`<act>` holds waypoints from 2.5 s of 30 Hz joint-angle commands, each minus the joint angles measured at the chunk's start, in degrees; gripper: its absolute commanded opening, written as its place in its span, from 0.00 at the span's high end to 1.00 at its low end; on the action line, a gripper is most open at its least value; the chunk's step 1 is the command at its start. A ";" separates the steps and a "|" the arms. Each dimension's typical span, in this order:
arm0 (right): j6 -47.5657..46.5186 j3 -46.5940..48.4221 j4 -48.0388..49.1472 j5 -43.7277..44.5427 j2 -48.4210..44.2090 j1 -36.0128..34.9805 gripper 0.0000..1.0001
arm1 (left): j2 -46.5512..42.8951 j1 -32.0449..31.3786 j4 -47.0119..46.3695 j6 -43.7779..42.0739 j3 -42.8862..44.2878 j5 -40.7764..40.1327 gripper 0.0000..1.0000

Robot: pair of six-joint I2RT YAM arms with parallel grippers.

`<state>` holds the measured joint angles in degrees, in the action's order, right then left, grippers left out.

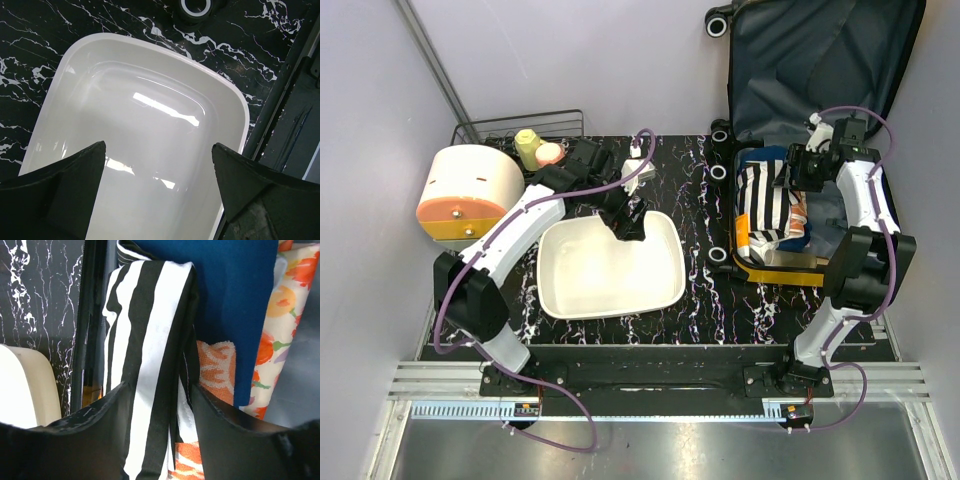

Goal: Open, take out, and arrange the luggage

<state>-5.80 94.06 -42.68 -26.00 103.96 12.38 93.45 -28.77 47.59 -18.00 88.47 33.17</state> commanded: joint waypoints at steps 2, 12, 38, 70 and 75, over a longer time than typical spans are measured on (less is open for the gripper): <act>0.00 2.53 1.19 -4.14 -0.34 -0.08 0.45 | 0.15 0.56 -0.92 1.21 -0.22 0.76 0.09; -0.26 2.88 1.10 -3.62 0.97 -1.66 0.43 | 0.68 0.65 -0.84 1.48 0.48 0.93 0.09; 0.79 8.50 -1.88 -4.94 0.81 -3.68 1.00 | 1.03 2.76 -0.57 2.53 0.48 1.90 0.08; -3.15 9.66 -1.71 -32.78 -12.73 -10.44 1.00 | -7.40 19.62 -4.26 10.87 -6.19 7.96 0.07; -19.22 8.77 -9.17 -34.12 -12.91 -23.86 1.00 | -14.34 22.62 -4.45 6.43 -8.13 18.32 0.01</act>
<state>-11.57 102.39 -46.63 -54.89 93.62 -2.59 85.76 -7.25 44.97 -7.81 81.06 41.32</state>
